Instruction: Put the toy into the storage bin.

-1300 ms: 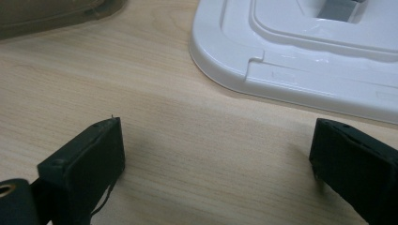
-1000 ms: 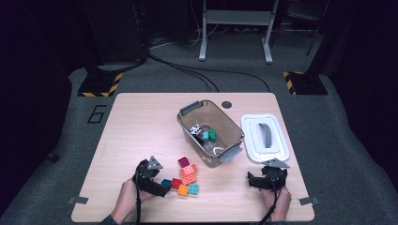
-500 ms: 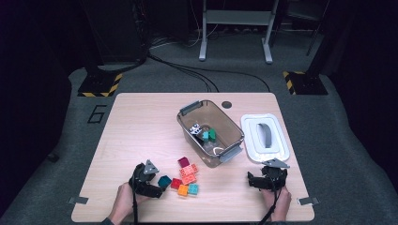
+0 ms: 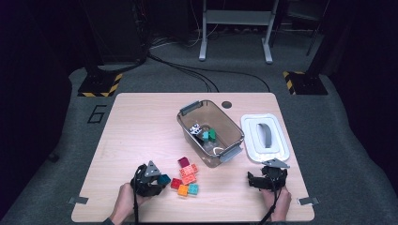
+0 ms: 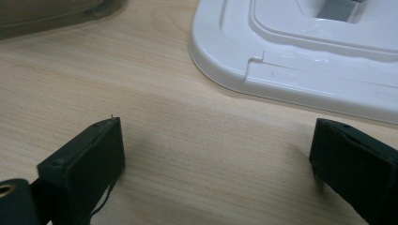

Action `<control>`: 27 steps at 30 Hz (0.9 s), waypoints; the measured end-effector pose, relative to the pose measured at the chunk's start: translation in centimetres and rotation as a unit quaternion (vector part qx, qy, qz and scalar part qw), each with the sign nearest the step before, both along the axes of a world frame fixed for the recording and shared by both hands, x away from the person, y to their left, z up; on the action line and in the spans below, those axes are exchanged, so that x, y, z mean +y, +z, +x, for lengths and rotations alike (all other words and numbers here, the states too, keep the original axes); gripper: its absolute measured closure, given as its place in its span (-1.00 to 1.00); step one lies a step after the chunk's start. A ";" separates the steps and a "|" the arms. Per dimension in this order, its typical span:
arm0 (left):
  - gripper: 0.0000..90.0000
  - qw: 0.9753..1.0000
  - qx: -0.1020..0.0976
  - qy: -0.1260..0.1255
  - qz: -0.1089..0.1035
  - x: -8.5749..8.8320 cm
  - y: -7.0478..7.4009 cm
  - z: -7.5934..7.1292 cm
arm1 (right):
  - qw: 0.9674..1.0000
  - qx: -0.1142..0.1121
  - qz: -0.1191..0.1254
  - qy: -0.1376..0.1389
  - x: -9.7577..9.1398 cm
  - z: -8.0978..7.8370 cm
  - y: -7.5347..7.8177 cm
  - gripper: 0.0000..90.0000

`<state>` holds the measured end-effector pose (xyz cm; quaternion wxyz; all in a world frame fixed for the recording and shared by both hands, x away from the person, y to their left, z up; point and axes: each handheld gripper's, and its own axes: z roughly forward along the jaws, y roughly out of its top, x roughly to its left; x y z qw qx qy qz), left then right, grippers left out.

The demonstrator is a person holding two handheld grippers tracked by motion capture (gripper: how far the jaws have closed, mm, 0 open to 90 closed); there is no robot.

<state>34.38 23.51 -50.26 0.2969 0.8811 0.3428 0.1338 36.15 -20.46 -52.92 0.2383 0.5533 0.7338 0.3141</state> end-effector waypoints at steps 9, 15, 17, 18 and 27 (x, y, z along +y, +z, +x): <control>0.31 1.000 0.000 -0.003 -0.008 0.5 0.4 0.4 | 1.000 0.000 0.000 0.000 0.0 0.0 0.0 -0.94; 0.31 1.000 0.007 -0.014 -0.005 0.9 1.3 1.3 | 1.000 0.000 0.000 0.000 0.0 0.0 0.0 -0.94; 0.31 1.000 0.011 -0.012 -0.012 1.1 1.6 1.6 | 1.000 0.000 0.000 0.000 0.0 0.0 0.0 -0.94; 0.31 1.000 0.009 -0.014 -0.012 1.1 1.7 1.7 | 1.000 0.000 0.000 0.000 0.0 0.0 0.0 -0.94; 0.31 1.000 0.012 -0.014 -0.014 1.5 3.0 3.0 | 1.000 0.000 0.000 0.000 0.0 0.0 0.0 -0.94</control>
